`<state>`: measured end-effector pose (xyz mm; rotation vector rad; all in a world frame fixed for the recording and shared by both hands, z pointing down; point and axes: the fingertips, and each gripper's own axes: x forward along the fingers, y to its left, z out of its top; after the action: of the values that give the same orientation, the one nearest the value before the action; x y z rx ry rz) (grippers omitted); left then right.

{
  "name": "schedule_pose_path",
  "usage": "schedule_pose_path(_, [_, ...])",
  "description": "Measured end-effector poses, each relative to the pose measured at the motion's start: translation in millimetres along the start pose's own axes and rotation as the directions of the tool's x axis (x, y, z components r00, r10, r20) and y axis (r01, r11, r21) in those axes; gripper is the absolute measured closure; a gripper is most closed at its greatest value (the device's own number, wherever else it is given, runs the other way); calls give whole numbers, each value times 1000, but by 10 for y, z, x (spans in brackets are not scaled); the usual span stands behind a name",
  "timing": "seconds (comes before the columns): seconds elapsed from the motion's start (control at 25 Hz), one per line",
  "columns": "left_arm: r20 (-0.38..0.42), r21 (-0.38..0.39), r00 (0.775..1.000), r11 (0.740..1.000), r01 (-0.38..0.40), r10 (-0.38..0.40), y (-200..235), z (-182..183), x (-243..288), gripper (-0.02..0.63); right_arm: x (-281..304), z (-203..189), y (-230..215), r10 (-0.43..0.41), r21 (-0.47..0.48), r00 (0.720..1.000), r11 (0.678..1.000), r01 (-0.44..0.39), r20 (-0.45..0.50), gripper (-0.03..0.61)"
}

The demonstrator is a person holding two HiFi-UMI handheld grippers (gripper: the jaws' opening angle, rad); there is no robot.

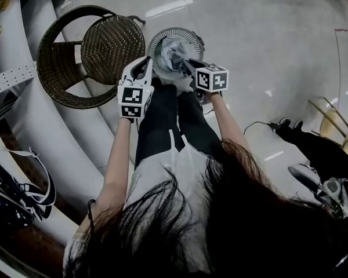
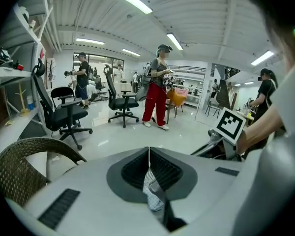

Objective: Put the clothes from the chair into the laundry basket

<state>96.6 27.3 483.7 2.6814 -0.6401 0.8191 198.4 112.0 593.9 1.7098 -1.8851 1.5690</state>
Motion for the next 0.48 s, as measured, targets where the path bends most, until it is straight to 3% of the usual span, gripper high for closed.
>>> schedule_pose_path(0.48, [-69, -14, 997, 999, 40, -41, 531, -594, 482, 594, 1111, -359, -152, -37, -20, 987, 999, 34, -158, 535])
